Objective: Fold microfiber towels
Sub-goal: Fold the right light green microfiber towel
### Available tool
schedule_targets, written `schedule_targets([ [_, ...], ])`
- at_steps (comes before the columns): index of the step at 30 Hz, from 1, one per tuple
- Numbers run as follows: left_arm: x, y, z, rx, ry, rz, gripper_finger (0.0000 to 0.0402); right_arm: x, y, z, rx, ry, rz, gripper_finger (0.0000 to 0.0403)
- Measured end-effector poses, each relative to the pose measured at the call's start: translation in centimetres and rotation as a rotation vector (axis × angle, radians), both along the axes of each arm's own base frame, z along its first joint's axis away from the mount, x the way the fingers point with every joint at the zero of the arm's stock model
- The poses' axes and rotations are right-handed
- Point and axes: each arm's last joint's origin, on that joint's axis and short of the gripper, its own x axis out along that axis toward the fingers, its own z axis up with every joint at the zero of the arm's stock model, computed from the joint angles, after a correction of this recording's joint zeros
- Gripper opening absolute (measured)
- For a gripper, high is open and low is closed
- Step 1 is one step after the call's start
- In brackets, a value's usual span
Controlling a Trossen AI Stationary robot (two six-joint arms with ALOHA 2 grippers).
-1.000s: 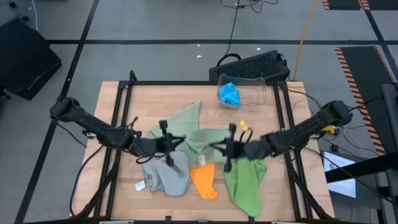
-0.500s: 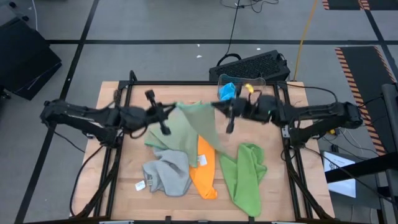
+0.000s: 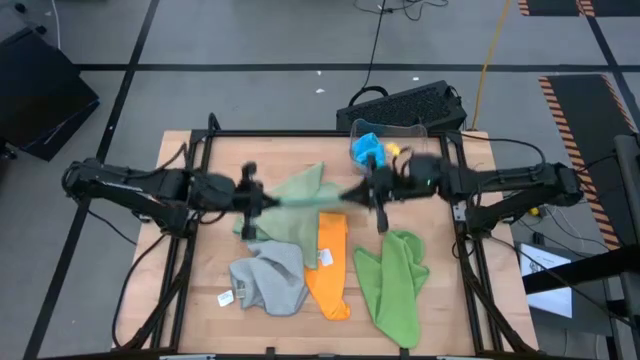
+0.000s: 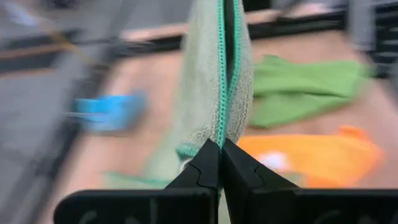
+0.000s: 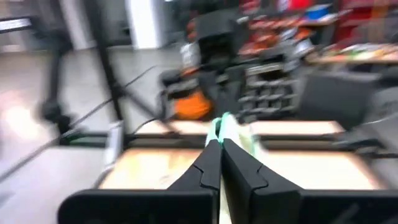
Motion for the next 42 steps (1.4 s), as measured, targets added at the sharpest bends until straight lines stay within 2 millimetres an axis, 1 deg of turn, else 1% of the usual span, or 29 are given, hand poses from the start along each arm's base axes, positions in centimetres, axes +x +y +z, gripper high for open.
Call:
schedule_targets([
  [3, 0.6, -2.3, -1.3, -0.074, 0.034, -0.108, 0.0004, -0.2, 2.9, -1.1, 0.033, 0.041, 0.095, 0.0],
  [6, 1.4, -4.5, -2.2, -0.126, 0.049, -0.191, 0.0006, -0.6, 5.6, -1.8, 0.05, 0.071, 0.121, 0.0],
  [10, 2.9, -7.5, -3.8, -0.164, 0.072, -0.291, 0.001, -1.1, 8.8, -4.0, 0.078, 0.142, 0.141, 0.0],
  [13, 3.6, -8.9, -5.0, -0.157, 0.098, -0.329, 0.0004, -1.3, 10.4, -6.3, 0.08, 0.212, 0.086, 0.0],
  [16, 4.0, -9.2, -6.0, -0.122, 0.137, -0.293, 0.0009, -1.5, 11.0, -8.5, 0.072, 0.274, 0.013, 0.0],
  [19, 4.2, -8.7, -6.8, -0.087, 0.183, -0.244, 0.001, -1.4, 10.9, -9.8, 0.081, 0.281, -0.056, 0.0],
  [22, 4.7, -8.1, -7.6, -0.067, 0.236, -0.212, 0.0004, -1.3, 10.5, -11.4, 0.088, 0.283, -0.079, 0.0],
  [27, 6.3, -6.4, -9.4, -0.011, 0.288, -0.122, 0.0013, -1.5, 9.2, -13.9, 0.057, 0.297, -0.194, 0.0],
  [32, 7.9, -3.9, -11.1, 0.057, 0.336, -0.012, 0.0005, -2.4, 7.3, -16.2, 0.006, 0.34, -0.341, 0.0],
  [35, 8.6, -2.1, -11.7, 0.107, 0.348, 0.084, 0.0013, -2.8, 5.9, -17.4, -0.014, 0.362, -0.421, 0.0],
  [37, 8.9, -1.1, -12.0, 0.133, 0.359, 0.11, 0.0015, -3.0, 4.9, -18.1, -0.019, 0.381, -0.459, 0.0],
  [42, 9.8, 1.2, -13.2, 0.164, 0.401, 0.152, 0.0005, -3.3, 3.0, -19.1, -0.009, 0.377, -0.512, 0.0],
])
